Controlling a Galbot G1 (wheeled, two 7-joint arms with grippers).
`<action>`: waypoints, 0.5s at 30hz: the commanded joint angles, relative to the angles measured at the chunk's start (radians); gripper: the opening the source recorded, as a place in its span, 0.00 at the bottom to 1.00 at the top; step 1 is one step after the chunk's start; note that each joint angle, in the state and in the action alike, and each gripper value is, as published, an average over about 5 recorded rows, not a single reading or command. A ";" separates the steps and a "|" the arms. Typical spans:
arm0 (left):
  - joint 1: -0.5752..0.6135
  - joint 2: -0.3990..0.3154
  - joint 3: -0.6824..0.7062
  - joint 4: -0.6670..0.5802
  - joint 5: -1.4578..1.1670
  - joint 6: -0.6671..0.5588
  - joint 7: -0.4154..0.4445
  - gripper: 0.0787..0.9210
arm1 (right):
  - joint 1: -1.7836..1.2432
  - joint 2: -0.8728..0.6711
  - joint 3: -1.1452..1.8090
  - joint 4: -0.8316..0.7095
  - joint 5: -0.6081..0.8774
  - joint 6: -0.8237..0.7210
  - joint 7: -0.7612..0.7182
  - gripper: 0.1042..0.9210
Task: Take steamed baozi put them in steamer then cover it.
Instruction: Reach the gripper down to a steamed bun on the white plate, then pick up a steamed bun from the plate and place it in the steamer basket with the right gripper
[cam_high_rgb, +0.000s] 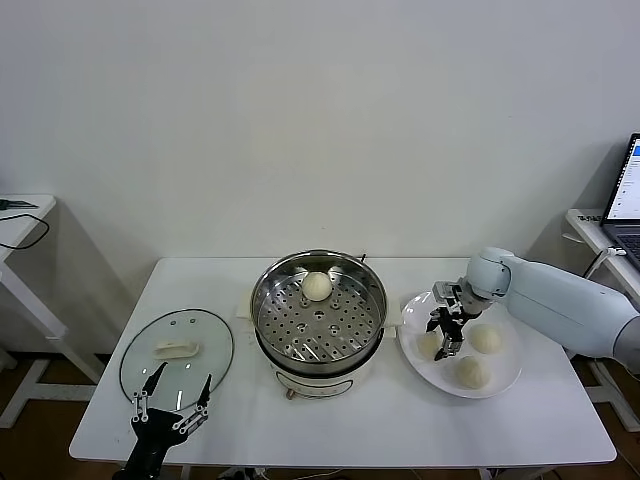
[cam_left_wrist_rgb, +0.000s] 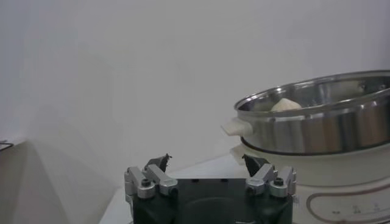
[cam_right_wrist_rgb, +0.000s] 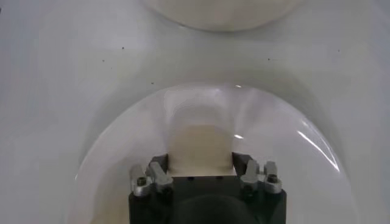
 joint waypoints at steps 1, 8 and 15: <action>0.000 0.006 -0.001 -0.003 0.000 -0.002 0.000 0.88 | 0.180 -0.006 -0.006 0.050 -0.017 0.026 -0.106 0.71; -0.001 0.015 0.002 -0.006 0.000 -0.007 0.000 0.88 | 0.534 0.116 -0.153 0.078 0.123 0.044 -0.260 0.69; -0.004 0.023 0.012 -0.006 -0.001 -0.011 -0.001 0.88 | 0.677 0.317 -0.236 0.098 0.261 0.013 -0.271 0.69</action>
